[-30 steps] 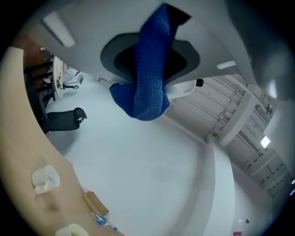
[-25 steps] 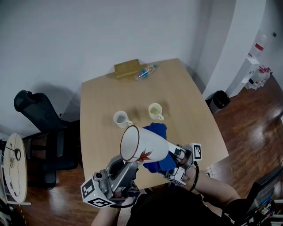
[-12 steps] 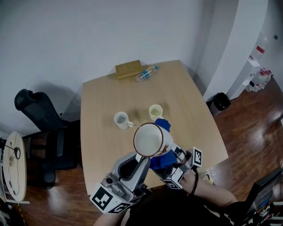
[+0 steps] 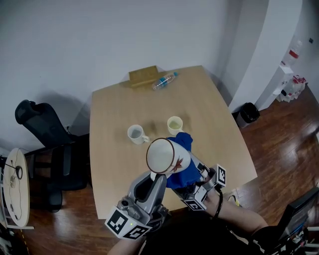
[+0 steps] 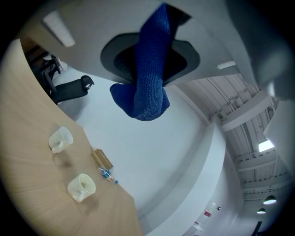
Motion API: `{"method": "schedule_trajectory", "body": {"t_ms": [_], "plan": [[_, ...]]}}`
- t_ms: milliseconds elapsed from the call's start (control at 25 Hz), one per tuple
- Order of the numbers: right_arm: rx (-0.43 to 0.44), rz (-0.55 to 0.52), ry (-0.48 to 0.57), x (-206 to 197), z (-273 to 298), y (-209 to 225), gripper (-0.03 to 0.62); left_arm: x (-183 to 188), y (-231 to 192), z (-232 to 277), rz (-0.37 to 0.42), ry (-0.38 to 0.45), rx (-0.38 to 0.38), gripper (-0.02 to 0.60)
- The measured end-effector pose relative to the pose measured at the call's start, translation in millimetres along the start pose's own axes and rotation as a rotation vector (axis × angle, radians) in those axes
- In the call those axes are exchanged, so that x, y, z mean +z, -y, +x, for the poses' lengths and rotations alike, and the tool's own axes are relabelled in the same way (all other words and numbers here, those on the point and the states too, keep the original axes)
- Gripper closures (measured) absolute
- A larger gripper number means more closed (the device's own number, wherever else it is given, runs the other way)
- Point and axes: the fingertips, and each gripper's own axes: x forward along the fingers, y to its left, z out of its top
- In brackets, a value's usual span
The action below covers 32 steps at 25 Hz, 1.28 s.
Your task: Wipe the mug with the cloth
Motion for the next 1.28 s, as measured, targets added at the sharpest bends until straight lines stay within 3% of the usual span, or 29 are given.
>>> {"method": "schedule_trajectory", "body": {"t_ms": [200, 280, 360, 440, 520, 600, 680, 720, 800, 1040, 1280], "plan": [[-0.020, 0.020, -0.049, -10, -5, 2, 0.484, 3, -30, -7, 0.026, 0.002, 0.084, 0.520], [-0.033, -0.063, -0.065, 1, -8, -8, 0.484, 1, -46, -16, 0.098, -0.024, 0.146, 0.520], [-0.120, -0.251, -0.094, 20, -13, -14, 0.484, -8, -63, -29, 0.210, -0.081, 0.214, 0.520], [-0.304, -0.548, -0.183, 41, -22, -8, 0.482, -27, -79, -43, 0.317, -0.164, 0.270, 0.520], [-0.572, -0.924, -0.368, 62, -42, 14, 0.482, -57, -98, -59, 0.363, -0.262, 0.311, 0.520], [-0.900, -1.272, -0.589, 90, -84, 51, 0.480, -100, -118, -78, 0.345, -0.360, 0.332, 0.520], [-1.178, -1.470, -0.793, 115, -135, 93, 0.479, -150, -139, -98, 0.299, -0.460, 0.337, 0.520], [-1.275, -1.503, -0.887, 123, -158, 114, 0.479, -173, -148, -107, 0.267, -0.510, 0.339, 0.520], [-1.390, -1.487, -1.037, 129, -192, 150, 0.479, -212, -163, -120, 0.215, -0.604, 0.338, 0.522], [-1.490, -1.450, -1.360, 124, -234, 211, 0.478, -279, -178, -147, 0.215, -0.799, 0.293, 0.520], [-1.564, -1.420, -1.429, 127, -246, 222, 0.465, -286, -184, -159, 0.185, -0.828, 0.282, 0.518]]}}
